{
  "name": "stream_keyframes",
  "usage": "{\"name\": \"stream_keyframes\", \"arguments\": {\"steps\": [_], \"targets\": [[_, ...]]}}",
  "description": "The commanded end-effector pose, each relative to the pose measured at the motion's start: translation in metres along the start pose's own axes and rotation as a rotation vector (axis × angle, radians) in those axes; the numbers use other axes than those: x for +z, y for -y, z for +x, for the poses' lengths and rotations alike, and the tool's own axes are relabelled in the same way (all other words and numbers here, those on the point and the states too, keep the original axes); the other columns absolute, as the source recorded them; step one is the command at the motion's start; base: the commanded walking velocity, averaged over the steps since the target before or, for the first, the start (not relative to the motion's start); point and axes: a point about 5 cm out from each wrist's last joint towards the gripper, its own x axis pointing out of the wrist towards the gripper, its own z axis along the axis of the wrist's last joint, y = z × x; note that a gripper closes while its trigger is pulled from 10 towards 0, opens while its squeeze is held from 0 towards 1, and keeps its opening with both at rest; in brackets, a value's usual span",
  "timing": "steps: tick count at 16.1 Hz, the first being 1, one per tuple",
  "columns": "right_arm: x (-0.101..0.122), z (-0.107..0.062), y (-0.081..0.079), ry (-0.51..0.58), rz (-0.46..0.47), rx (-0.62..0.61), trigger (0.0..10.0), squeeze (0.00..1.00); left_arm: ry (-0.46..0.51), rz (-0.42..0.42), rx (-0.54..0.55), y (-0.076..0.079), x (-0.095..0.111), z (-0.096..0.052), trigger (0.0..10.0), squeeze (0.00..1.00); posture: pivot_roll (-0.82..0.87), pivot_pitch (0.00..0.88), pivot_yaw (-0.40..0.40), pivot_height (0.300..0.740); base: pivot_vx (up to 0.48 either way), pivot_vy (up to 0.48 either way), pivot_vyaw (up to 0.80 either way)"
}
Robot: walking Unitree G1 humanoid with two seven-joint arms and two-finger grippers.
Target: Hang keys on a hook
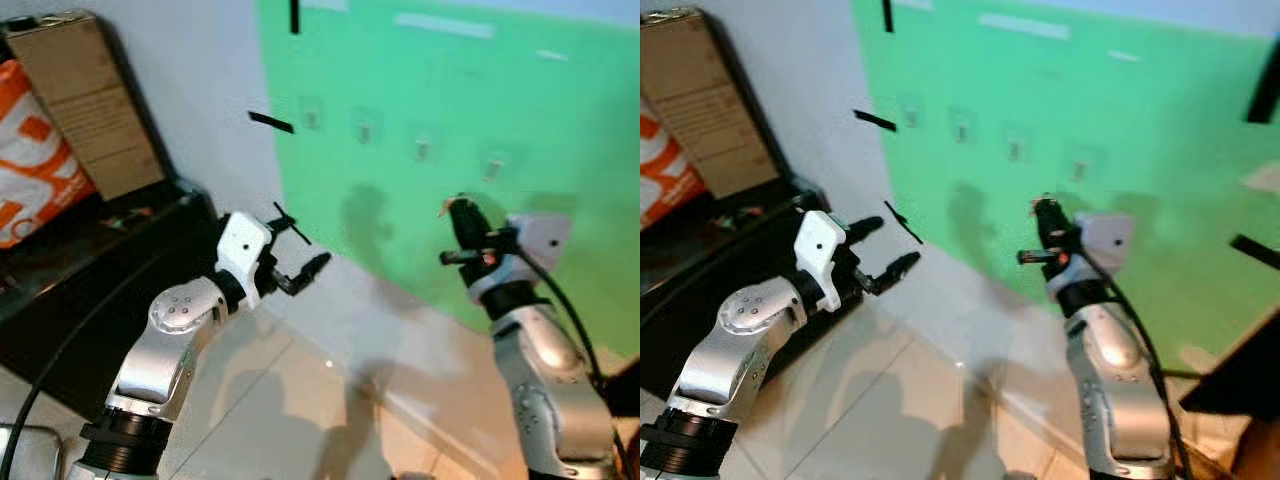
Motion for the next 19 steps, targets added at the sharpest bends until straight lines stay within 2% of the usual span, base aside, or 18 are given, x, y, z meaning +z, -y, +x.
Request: {"name": "stream_keyframes", "arguments": {"steps": [1, 3, 5, 8, 13, 16, 19], "targets": [[0.007, 0.001, -0.002, 0.017, 0.018, 0.022, 10.0, 0.00, 0.000, 0.005, -0.041, -0.001, 0.004, 0.000, 10.0, 0.02, -0.13, 0.000, 0.090, 0.740, 0.000, 0.000, 0.00], [0.015, 0.003, 0.002, 0.049, 0.037, 0.018, 10.0, 0.00, 0.003, -0.011, -0.141, 0.006, 0.006, 0.000, 10.0, 0.03, -0.13, 0.000, 0.085, 0.740, 0.000, 0.000, 0.00], [0.017, 0.005, 0.000, 0.051, 0.032, 0.063, 10.0, 0.00, -0.001, -0.017, -0.180, 0.007, 0.006, 0.000, 10.0, 0.03, -0.13, 0.000, 0.083, 0.740, 0.000, 0.000, 0.00], [0.018, 0.008, -0.004, 0.048, 0.030, 0.096, 10.0, 0.00, 0.006, -0.012, -0.180, 0.006, 0.007, 0.000, 10.0, 0.03, -0.13, 0.000, 0.079, 0.740, 0.000, 0.000, 0.00], [0.017, 0.017, -0.010, 0.029, 0.019, 0.159, 10.0, 0.00, 0.086, -0.049, -0.118, -0.002, 0.020, 0.003, 10.0, 0.03, -0.12, 0.000, 0.068, 0.740, 0.000, 0.000, 0.00], [0.015, 0.024, -0.011, 0.017, 0.006, 0.155, 10.0, 0.00, 0.046, -0.022, -0.153, 0.001, 0.015, 0.001, 10.0, 0.02, -0.12, 0.000, 0.075, 0.740, 0.000, 0.000, 0.00], [0.019, 0.029, -0.008, 0.038, 0.025, 0.127, 10.0, 0.00, 0.047, -0.020, -0.157, 0.001, 0.016, 0.001, 10.0, 0.02, -0.12, 0.000, 0.079, 0.740, 0.000, 0.000, 0.00]]}}
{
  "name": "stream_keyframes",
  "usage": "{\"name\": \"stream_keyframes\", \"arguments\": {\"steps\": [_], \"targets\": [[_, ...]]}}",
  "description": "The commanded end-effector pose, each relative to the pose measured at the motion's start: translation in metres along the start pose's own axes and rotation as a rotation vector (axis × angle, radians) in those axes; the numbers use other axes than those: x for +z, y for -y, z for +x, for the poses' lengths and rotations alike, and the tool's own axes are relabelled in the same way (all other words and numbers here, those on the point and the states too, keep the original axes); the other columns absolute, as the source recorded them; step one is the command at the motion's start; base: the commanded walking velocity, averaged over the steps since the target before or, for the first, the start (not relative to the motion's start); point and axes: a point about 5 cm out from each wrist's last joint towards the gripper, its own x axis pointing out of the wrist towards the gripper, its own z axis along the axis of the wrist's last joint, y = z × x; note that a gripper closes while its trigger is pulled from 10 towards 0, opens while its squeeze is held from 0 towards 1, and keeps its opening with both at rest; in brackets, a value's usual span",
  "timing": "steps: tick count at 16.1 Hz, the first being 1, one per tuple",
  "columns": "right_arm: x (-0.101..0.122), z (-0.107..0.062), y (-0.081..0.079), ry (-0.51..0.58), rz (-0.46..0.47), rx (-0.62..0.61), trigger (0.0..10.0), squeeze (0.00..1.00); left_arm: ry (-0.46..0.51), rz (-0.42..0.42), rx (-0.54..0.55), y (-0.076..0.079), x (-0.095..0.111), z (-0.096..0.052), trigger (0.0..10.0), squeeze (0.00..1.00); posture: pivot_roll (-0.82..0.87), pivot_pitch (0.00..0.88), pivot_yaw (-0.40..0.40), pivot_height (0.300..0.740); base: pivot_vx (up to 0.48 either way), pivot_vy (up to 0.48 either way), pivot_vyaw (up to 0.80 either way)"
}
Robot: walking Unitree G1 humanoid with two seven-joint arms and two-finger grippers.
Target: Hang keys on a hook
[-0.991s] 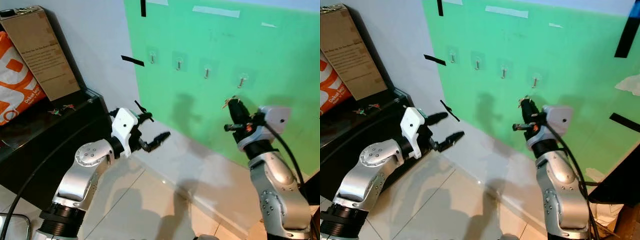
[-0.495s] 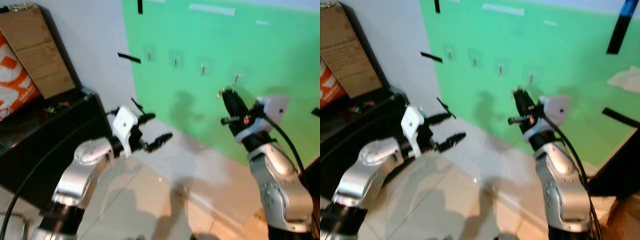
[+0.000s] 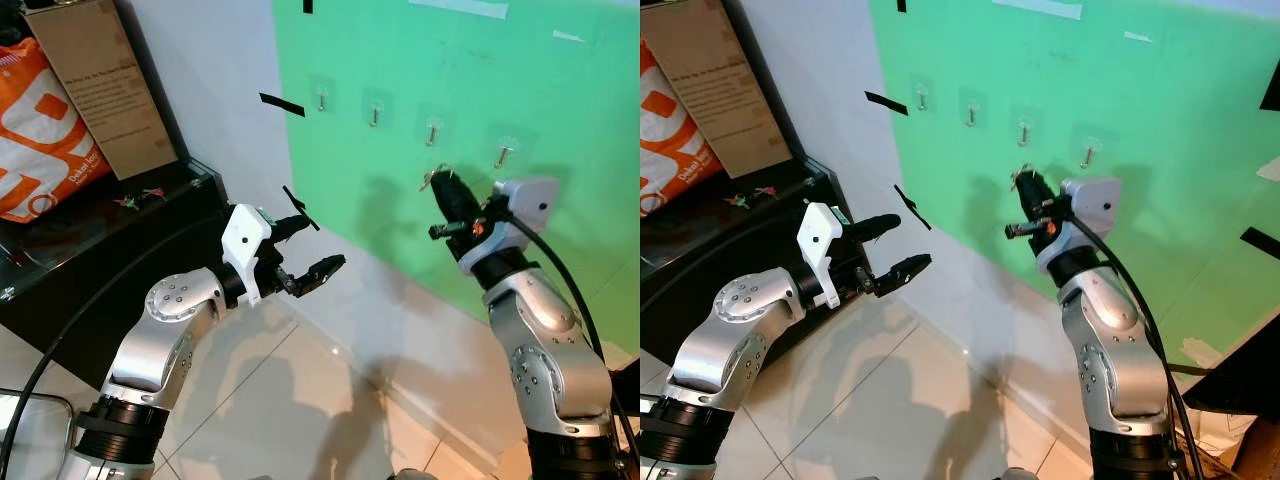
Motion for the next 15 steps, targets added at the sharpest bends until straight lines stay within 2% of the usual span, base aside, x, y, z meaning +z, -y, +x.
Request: {"name": "stream_keyframes", "arguments": {"steps": [1, 9, 15], "targets": [[0.001, 0.002, 0.001, 0.007, 0.016, -0.012, 10.0, 0.00, -0.002, 0.015, -0.011, 0.000, 0.003, 0.000, 10.0, 0.02, -0.12, 0.000, 0.080, 0.740, 0.000, 0.000, 0.00], [0.010, 0.003, 0.012, 0.094, 0.042, -0.090, 10.0, 0.00, -0.005, 0.010, -0.091, 0.006, 0.005, 0.001, 10.0, 0.03, -0.13, 0.000, 0.093, 0.740, 0.000, 0.000, 0.00], [0.004, -0.003, 0.015, 0.076, 0.089, -0.129, 10.0, 0.00, -0.004, 0.006, -0.100, 0.006, 0.006, 0.002, 10.0, 0.03, -0.13, 0.000, 0.092, 0.740, 0.000, 0.000, 0.00]]}}
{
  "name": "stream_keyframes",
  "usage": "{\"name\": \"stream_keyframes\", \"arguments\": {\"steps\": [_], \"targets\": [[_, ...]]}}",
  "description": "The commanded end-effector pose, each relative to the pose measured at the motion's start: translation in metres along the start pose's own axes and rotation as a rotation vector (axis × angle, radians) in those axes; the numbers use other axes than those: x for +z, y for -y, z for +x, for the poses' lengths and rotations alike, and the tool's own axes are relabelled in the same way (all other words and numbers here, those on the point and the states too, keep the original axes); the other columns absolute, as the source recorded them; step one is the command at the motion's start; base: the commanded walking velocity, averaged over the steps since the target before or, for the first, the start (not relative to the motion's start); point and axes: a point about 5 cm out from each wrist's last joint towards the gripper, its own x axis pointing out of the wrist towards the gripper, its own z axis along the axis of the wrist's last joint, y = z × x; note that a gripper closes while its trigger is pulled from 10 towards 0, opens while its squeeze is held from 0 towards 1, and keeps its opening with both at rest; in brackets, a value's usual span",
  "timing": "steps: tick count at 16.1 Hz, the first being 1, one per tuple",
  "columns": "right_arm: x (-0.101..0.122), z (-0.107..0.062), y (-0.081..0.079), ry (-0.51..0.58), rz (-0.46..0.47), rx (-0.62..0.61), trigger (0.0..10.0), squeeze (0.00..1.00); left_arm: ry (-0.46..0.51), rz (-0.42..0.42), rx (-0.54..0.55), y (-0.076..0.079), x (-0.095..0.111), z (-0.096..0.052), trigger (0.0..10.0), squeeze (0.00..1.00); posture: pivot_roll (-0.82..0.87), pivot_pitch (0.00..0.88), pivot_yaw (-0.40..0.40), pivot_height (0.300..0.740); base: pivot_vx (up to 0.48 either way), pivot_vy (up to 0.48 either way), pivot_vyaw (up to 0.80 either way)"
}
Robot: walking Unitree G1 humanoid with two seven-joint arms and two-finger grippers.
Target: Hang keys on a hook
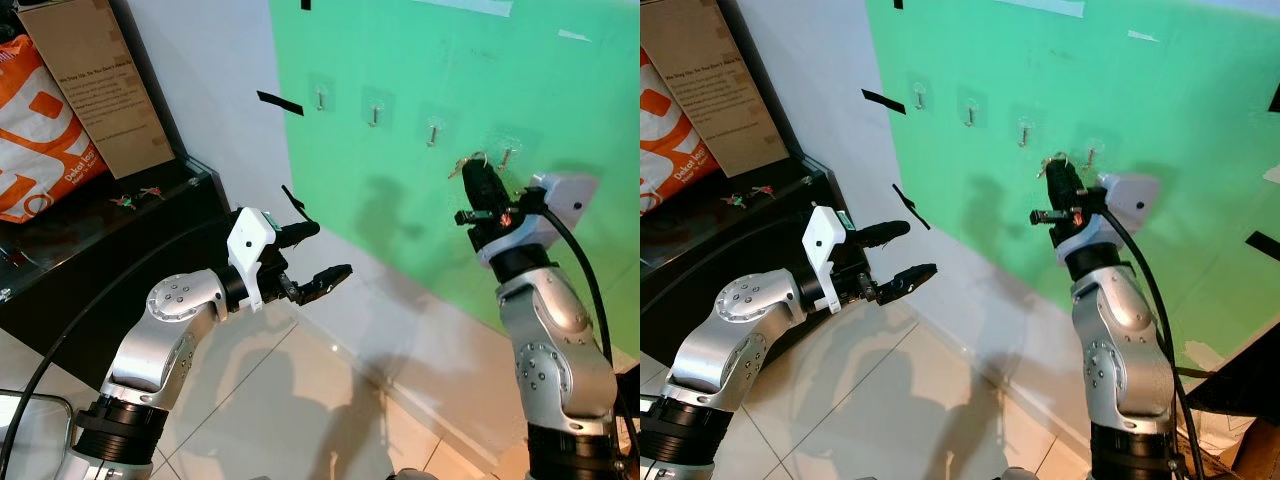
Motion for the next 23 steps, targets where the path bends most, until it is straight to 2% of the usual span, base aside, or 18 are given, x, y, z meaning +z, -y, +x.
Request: {"name": "stream_keyframes", "arguments": {"steps": [1, 3, 5, 8, 15, 20, 23], "targets": [[-0.004, 0.000, 0.000, -0.027, 0.032, -0.017, 10.0, 0.00, 0.001, 0.014, -0.017, 0.001, 0.005, 0.001, 10.0, 0.03, -0.13, 0.000, 0.091, 0.740, 0.000, 0.000, 0.00], [-0.010, 0.000, 0.006, -0.062, 0.096, -0.078, 10.0, 0.00, 0.002, 0.013, -0.020, 0.001, 0.005, 0.001, 10.0, 0.03, -0.13, 0.000, 0.090, 0.740, 0.000, 0.000, 0.00], [-0.009, 0.001, 0.012, -0.051, 0.154, -0.126, 10.0, 0.00, 0.001, 0.013, -0.019, 0.001, 0.005, 0.001, 10.0, 0.02, -0.13, 0.000, 0.091, 0.740, 0.000, 0.000, 0.00], [-0.008, 0.000, 0.016, -0.043, 0.179, -0.156, 10.0, 0.00, 0.000, 0.013, -0.021, 0.001, 0.005, 0.001, 10.0, 0.03, -0.13, 0.000, 0.093, 0.740, 0.000, 0.000, 0.00], [-0.014, -0.009, 0.004, -0.089, 0.177, -0.034, 10.0, 0.00, -0.005, 0.017, -0.031, 0.000, 0.005, 0.002, 10.0, 0.02, -0.13, 0.000, 0.104, 0.740, 0.000, 0.000, 0.00], [-0.002, -0.005, 0.004, 0.004, 0.183, -0.031, 10.0, 0.00, -0.008, 0.019, -0.048, 0.001, 0.006, 0.003, 10.0, 0.02, -0.13, 0.000, 0.107, 0.740, 0.000, 0.000, 0.00], [0.001, -0.004, 0.004, 0.022, 0.187, -0.021, 10.0, 0.00, -0.009, 0.016, -0.050, 0.002, 0.006, 0.004, 10.0, 0.03, -0.13, 0.000, 0.104, 0.740, 0.000, 0.000, 0.00]]}}
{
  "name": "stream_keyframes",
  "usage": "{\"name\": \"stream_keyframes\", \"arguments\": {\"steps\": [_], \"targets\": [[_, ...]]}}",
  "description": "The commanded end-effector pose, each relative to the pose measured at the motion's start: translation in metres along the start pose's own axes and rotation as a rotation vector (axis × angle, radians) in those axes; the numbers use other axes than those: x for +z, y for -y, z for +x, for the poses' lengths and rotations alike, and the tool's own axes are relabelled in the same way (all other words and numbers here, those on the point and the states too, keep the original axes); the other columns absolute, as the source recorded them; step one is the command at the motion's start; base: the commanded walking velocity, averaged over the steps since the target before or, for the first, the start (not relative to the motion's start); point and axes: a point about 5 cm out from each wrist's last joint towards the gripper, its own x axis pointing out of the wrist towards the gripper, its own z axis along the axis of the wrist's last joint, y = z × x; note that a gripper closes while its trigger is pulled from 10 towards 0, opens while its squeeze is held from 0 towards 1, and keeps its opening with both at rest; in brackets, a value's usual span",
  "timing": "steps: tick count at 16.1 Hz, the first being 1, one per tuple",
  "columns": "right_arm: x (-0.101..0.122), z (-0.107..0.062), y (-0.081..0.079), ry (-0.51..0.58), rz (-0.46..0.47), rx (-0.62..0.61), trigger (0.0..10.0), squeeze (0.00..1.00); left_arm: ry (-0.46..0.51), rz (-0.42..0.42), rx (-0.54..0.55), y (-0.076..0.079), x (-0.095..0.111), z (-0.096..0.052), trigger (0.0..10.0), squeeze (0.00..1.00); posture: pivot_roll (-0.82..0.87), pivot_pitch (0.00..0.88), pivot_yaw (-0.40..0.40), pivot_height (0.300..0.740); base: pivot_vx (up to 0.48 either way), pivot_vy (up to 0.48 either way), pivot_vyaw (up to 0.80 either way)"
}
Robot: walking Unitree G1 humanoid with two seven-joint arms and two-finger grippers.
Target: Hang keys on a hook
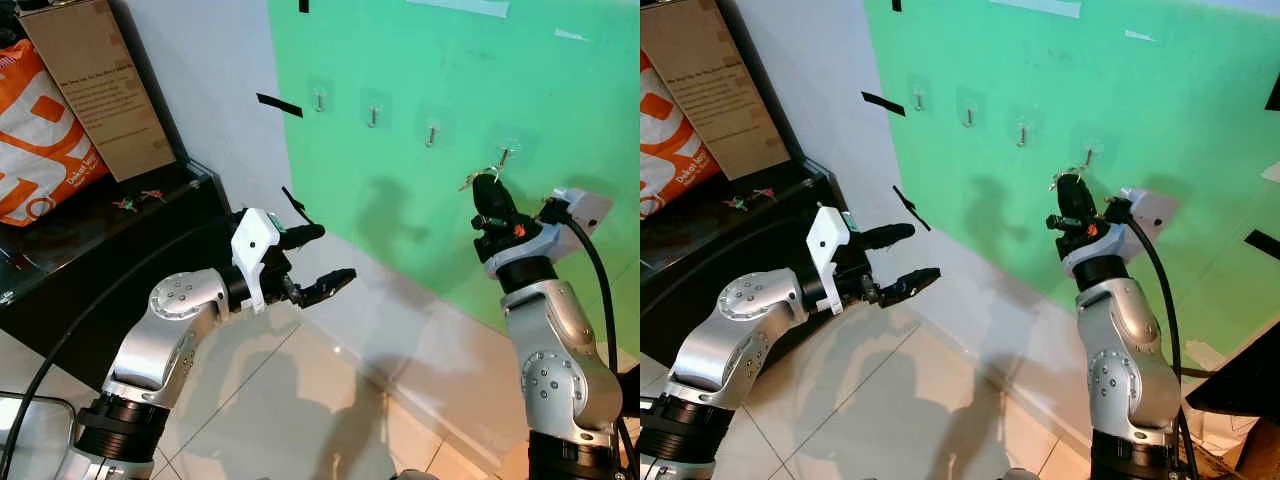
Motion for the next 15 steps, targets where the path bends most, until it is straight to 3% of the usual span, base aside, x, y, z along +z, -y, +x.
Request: {"name": "stream_keyframes", "arguments": {"steps": [1, 6, 10, 15], "targets": [[0.005, 0.003, -0.006, 0.032, 0.017, 0.033, 10.0, 0.00, 0.002, 0.018, -0.010, 0.000, 0.005, 0.001, 10.0, 0.03, -0.13, 0.000, 0.103, 0.740, 0.000, 0.000, 0.00], [0.004, 0.009, -0.006, 0.031, 0.017, 0.027, 10.0, 0.00, 0.001, 0.015, -0.010, 0.000, 0.005, 0.002, 10.0, 0.03, -0.13, 0.000, 0.101, 0.740, 0.000, 0.000, 0.00], [0.001, 0.012, 0.010, 0.012, 0.037, -0.105, 10.0, 0.00, 0.000, 0.011, -0.008, 0.000, 0.004, 0.001, 10.0, 0.03, -0.13, 0.000, 0.101, 0.740, 0.000, 0.000, 0.00], [0.002, 0.012, 0.017, 0.027, 0.064, -0.156, 10.0, 0.00, -0.002, 0.007, -0.010, 0.001, 0.003, 0.001, 10.0, 0.03, -0.13, 0.000, 0.102, 0.740, 0.000, 0.000, 0.00]]}}
